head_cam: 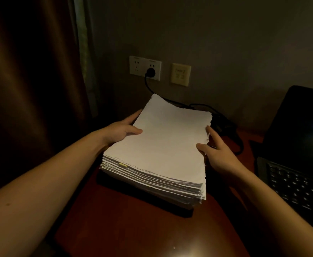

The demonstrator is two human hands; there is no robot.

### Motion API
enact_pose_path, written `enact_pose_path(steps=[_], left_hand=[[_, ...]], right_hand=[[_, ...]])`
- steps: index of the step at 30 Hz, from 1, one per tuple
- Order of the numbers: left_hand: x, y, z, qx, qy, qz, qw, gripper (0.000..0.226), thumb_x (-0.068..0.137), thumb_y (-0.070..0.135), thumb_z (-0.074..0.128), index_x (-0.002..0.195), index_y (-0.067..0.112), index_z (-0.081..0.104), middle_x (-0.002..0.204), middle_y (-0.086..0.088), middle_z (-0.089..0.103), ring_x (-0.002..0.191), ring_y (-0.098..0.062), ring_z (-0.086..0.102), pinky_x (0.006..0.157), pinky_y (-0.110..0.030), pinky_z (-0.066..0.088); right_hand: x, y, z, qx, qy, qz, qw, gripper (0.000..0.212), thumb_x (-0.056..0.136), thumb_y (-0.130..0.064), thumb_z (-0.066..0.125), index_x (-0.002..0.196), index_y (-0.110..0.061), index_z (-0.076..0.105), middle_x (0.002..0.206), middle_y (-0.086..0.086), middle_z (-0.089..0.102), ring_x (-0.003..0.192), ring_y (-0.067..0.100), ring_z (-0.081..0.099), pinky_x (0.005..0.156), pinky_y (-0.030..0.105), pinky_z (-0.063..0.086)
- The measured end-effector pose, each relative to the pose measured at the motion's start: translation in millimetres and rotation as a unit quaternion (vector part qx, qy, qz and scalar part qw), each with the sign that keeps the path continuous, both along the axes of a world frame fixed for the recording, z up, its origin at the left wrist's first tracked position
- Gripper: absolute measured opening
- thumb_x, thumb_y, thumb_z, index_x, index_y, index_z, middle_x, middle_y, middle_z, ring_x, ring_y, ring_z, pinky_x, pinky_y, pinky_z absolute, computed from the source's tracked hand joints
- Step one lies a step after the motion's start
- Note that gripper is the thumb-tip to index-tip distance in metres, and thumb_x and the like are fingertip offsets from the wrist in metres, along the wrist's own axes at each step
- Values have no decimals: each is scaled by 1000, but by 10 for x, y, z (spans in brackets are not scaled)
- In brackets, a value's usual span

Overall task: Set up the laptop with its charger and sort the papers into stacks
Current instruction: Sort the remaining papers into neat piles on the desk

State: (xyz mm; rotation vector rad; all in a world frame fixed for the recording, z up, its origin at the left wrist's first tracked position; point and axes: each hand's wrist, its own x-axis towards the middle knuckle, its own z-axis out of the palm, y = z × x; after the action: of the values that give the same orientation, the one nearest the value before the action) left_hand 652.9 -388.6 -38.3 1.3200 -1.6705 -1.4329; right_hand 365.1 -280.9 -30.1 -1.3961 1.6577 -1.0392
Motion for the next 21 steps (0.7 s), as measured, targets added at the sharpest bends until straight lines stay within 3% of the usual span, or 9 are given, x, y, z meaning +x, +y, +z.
enact_pose_path(steps=[2, 4, 8, 10, 12, 15, 17, 19, 21], left_hand=[[-9, -50, 18, -6, -7, -6, 1000, 72, 101, 4, 49, 156, 42, 22, 148, 0, 42, 113, -20, 59, 91, -32, 52], [-3, -125, 30, -14, -27, -12, 999, 70, 101, 6, 50, 156, 41, 24, 153, -1, 40, 122, -25, 56, 99, -35, 50], [-4, -220, 92, -27, -85, -26, 996, 74, 102, 10, 54, 157, 43, 19, 155, 0, 37, 131, -25, 50, 105, -36, 46], [-24, -239, 116, -33, -104, -25, 994, 75, 102, 12, 55, 158, 43, 15, 157, 1, 36, 128, -20, 49, 103, -34, 45], [-26, -266, 125, -46, -132, -19, 990, 77, 102, 18, 56, 159, 42, 10, 159, 1, 32, 125, -16, 46, 101, -31, 41], [-14, -292, 142, -52, -155, -6, 987, 78, 101, 26, 59, 159, 41, 9, 160, 1, 33, 130, -19, 46, 107, -34, 40], [-9, -295, 153, -50, -166, -5, 985, 75, 100, 29, 60, 158, 41, 14, 157, 1, 38, 129, -20, 50, 110, -38, 41], [-10, -270, 174, -57, -186, -13, 981, 72, 100, 28, 59, 158, 39, 18, 153, 4, 42, 122, -17, 52, 105, -33, 42], [5, -261, 177, -62, -202, -8, 977, 77, 99, 28, 61, 159, 37, 14, 154, 3, 39, 122, -17, 50, 102, -30, 40]], right_hand=[[-9, -60, -14, 5, 19, 1, 1000, 67, 101, -24, 55, 156, -38, 20, 152, 0, 41, 96, -2, 48, 57, 13, 45], [-16, -122, -26, 8, 25, 0, 1000, 67, 100, -23, 55, 156, -36, 21, 143, 6, 49, 100, 3, 52, 58, 13, 45], [-10, -218, -5, 17, 16, -9, 1000, 68, 100, -20, 57, 157, -34, 22, 121, -4, 55, 90, 5, 61, 47, 11, 47], [1, -268, -9, 16, 9, -20, 1000, 68, 100, -21, 57, 156, -35, 23, 137, 12, 52, 85, 6, 61, 47, 13, 47], [24, -306, -3, 14, 4, -27, 1000, 67, 100, -21, 58, 156, -36, 24, 153, 10, 38, 78, 5, 59, 47, 14, 46], [44, -339, -6, 18, 2, -32, 999, 67, 100, -22, 58, 156, -35, 23, 155, 8, 37, 75, 7, 59, 46, 13, 45], [48, -318, 5, 21, 15, -28, 999, 70, 98, -25, 60, 157, -35, 22, 155, 6, 38, 86, 9, 62, 57, 14, 48], [23, -298, 25, 32, 64, -10, 997, 78, 95, -31, 64, 157, -34, 18, 160, 3, 30, 115, 23, 58, 82, 23, 48], [-2, -274, 63, 52, 102, 13, 993, 82, 93, -32, 67, 158, -33, 16, 163, 1, 23, 135, 29, 44, 84, 26, 46]])
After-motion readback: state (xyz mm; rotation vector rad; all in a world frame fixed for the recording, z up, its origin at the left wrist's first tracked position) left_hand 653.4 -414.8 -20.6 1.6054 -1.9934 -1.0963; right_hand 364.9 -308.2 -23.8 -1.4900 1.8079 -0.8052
